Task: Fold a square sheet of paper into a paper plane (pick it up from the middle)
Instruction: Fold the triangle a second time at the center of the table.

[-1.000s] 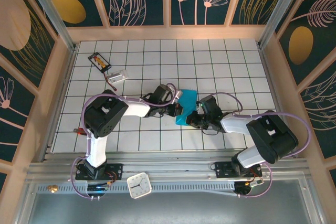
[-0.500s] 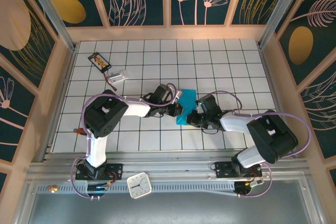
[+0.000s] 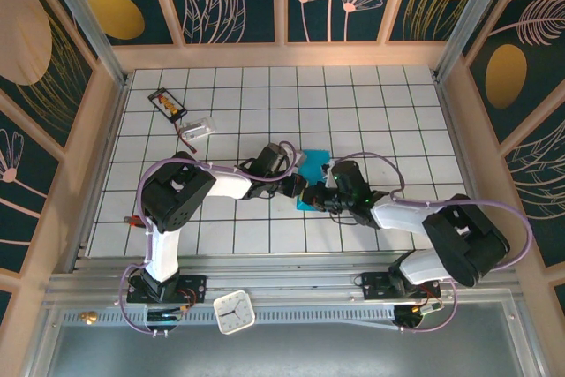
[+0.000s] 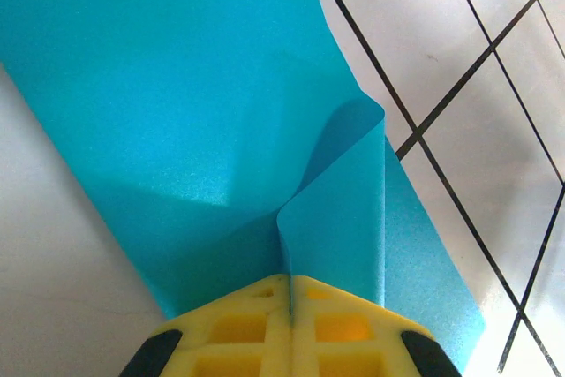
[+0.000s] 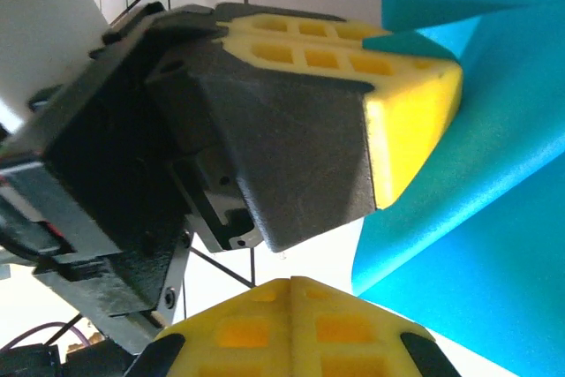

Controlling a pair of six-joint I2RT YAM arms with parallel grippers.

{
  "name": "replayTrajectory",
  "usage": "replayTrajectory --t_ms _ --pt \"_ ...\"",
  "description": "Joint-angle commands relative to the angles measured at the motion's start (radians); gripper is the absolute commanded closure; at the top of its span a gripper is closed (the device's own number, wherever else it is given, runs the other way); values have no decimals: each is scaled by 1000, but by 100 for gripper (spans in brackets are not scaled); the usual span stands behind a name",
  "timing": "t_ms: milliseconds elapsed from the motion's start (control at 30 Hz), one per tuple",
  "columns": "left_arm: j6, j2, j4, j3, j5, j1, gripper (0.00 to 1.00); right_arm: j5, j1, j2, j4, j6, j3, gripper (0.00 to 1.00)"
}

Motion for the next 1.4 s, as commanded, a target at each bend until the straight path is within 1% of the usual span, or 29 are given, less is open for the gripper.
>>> replayTrajectory --t_ms 0,333,733,1000,1367 --pt "-4 29 -118 -40 -38 3 100 11 14 32 86 42 -22 100" --pt "-2 27 -119 -46 -38 3 100 26 19 117 147 48 -21 100" --pt "3 28 -121 -44 -39 3 100 44 18 195 125 13 -6 100" --pt "6 32 -128 -39 -49 3 100 51 28 212 53 11 0 100" --pt "5 38 -142 -38 -74 3 100 73 101 215 -86 5 41 100"
